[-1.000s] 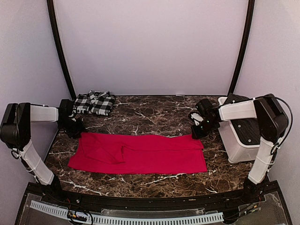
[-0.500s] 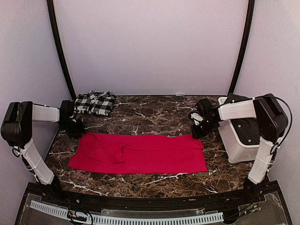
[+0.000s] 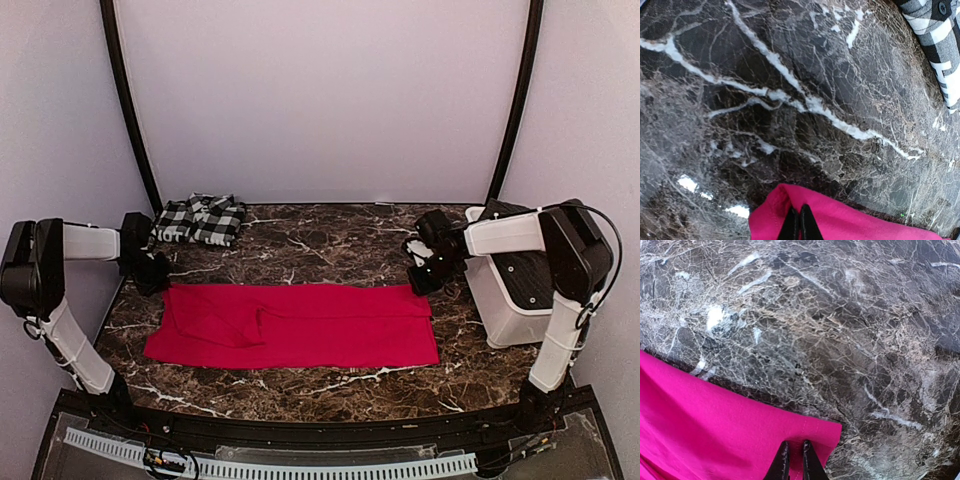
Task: Fold and stack the mixed laundry pile
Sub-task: Adjust the rectangle-folded T-shirt at the center of the board.
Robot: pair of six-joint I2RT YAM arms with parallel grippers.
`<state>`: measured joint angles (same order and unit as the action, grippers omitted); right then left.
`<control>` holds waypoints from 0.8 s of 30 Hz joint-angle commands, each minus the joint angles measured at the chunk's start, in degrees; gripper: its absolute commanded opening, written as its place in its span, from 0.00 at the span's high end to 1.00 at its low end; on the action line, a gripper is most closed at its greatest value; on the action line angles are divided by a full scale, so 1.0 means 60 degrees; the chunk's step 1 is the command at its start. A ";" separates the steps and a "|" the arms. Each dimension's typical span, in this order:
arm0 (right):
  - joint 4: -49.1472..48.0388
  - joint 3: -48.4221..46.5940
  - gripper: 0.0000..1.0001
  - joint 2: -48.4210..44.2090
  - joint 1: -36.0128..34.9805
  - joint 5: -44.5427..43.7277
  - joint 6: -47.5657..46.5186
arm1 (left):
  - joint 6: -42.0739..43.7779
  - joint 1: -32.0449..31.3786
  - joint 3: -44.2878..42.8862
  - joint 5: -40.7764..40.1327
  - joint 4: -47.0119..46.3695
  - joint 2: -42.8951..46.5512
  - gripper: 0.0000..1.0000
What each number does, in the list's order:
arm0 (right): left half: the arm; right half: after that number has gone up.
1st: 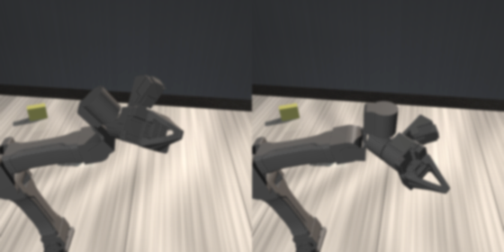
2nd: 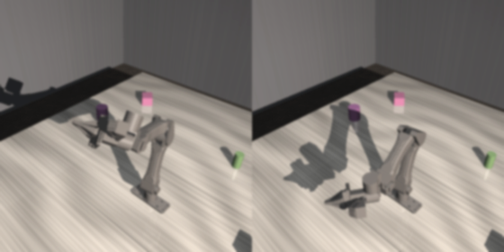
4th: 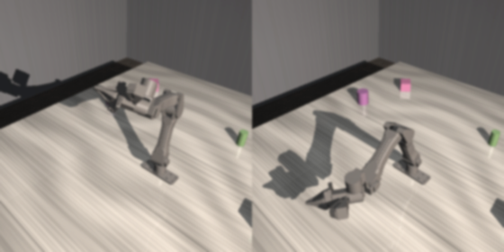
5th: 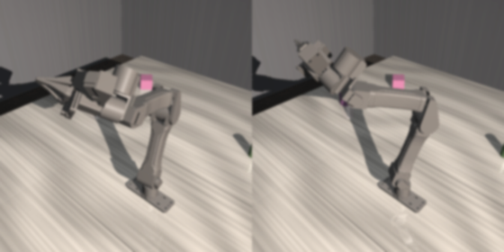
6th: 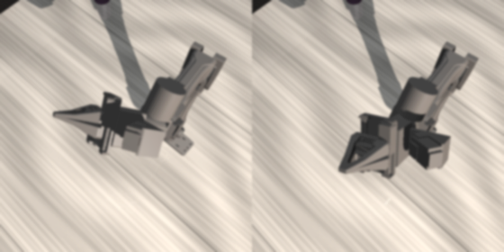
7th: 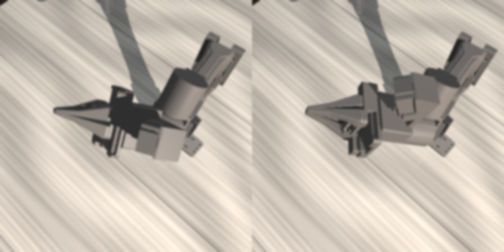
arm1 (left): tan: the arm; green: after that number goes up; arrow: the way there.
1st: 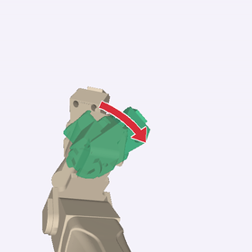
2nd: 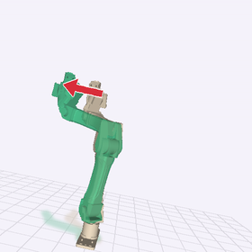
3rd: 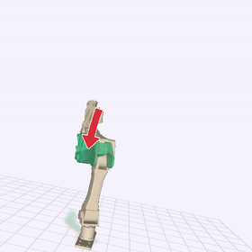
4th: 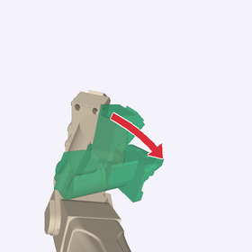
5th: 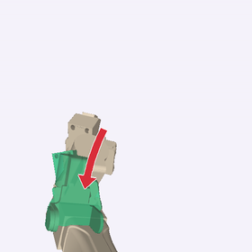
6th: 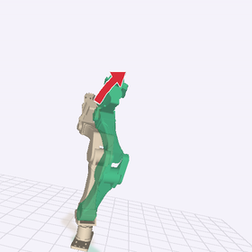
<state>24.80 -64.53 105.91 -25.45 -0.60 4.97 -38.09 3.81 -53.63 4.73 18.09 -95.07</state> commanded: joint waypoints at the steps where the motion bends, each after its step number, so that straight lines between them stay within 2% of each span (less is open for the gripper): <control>1: 0.0573 0.0018 0.92 0.0395 -0.0046 -0.0541 -0.0038 | 0.0174 0.0171 0.0053 -0.0994 0.0496 0.0621 1.00; 6: 0.0616 0.0018 0.91 0.0418 -0.0068 -0.0720 -0.0023 | 0.0101 0.0218 0.0137 -0.1390 0.0610 0.0502 1.00; 13: 0.0657 -0.0008 0.91 0.0370 -0.0105 -0.0799 0.0031 | 0.0255 0.0214 -0.0136 -0.0831 0.0329 -0.0039 0.98; 21: 0.0893 -0.0266 0.88 0.0078 -0.0127 -0.0836 0.0048 | 0.0548 0.0190 -0.0659 -0.0897 0.0608 -0.0166 0.81; 23: 0.0809 -0.0340 0.83 -0.0309 -0.0150 -0.0675 0.0050 | 0.0752 0.0064 -0.0573 -0.0828 0.0513 0.0418 0.71; 24: 0.0810 -0.0400 0.80 -0.0538 -0.0165 -0.0550 -0.0005 | 0.0898 -0.0015 -0.0420 -0.0835 0.0420 0.0697 0.63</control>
<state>26.81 -65.69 106.17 -26.22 -3.51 5.04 -35.64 4.49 -55.79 0.10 20.23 -96.62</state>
